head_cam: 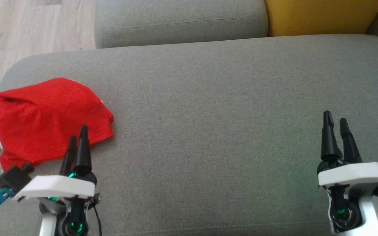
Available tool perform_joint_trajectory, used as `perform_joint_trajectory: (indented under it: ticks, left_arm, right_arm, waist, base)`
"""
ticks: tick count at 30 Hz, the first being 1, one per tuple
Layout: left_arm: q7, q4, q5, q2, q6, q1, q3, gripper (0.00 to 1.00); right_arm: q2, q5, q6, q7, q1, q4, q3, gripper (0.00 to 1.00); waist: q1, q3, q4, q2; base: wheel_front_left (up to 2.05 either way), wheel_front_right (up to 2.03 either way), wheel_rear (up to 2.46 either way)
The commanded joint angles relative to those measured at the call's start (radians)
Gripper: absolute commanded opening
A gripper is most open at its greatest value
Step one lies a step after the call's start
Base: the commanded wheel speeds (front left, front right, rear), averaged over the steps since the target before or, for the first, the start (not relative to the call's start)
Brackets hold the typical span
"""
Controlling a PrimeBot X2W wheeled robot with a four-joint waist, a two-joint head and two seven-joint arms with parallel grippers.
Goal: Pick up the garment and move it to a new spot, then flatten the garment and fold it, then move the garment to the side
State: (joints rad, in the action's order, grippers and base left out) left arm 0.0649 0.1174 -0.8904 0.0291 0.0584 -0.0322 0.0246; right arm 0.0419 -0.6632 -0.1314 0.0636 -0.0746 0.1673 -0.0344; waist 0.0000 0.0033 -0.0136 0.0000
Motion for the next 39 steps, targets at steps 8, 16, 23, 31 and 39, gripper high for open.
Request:
perform_joint_trajectory:
  ticks: [8,16,23,31,39]
  left_arm:
    - [0.036,-0.059,0.204,0.037,-0.018,-0.065,0.036,1.00]
    - [0.059,-0.063,0.332,0.072,-0.062,-0.072,0.099,1.00]
    - [0.077,-0.063,0.417,0.102,-0.103,-0.079,0.146,1.00]
    - [0.100,-0.052,0.515,0.139,-0.161,-0.088,0.215,1.00]
    - [0.124,-0.104,0.561,0.134,-0.222,-0.095,0.225,1.00]
  right_arm:
    - [0.018,0.184,0.000,0.036,-0.065,-0.036,0.043,1.00]
    - [0.023,0.328,0.000,0.060,-0.076,-0.033,0.066,1.00]
    - [0.026,0.433,0.001,0.077,-0.085,-0.031,0.082,1.00]
    - [0.029,0.565,0.001,0.101,-0.091,-0.028,0.101,1.00]
    - [0.020,0.675,0.001,0.124,-0.091,-0.046,0.114,1.00]
  waist:
    - [0.0000,0.002,-0.006,0.0000]
    - [0.0000,0.002,-0.011,0.0000]
    - [0.0000,0.003,-0.013,0.0000]
    - [0.0000,0.004,-0.013,0.0000]
    - [0.0000,0.008,-0.010,0.0000]
  base:
    - [0.00,0.00,0.00]
    - [0.00,0.00,0.00]
    - [0.00,0.00,0.00]
    - [0.00,0.00,0.00]
    - [0.00,0.00,0.00]
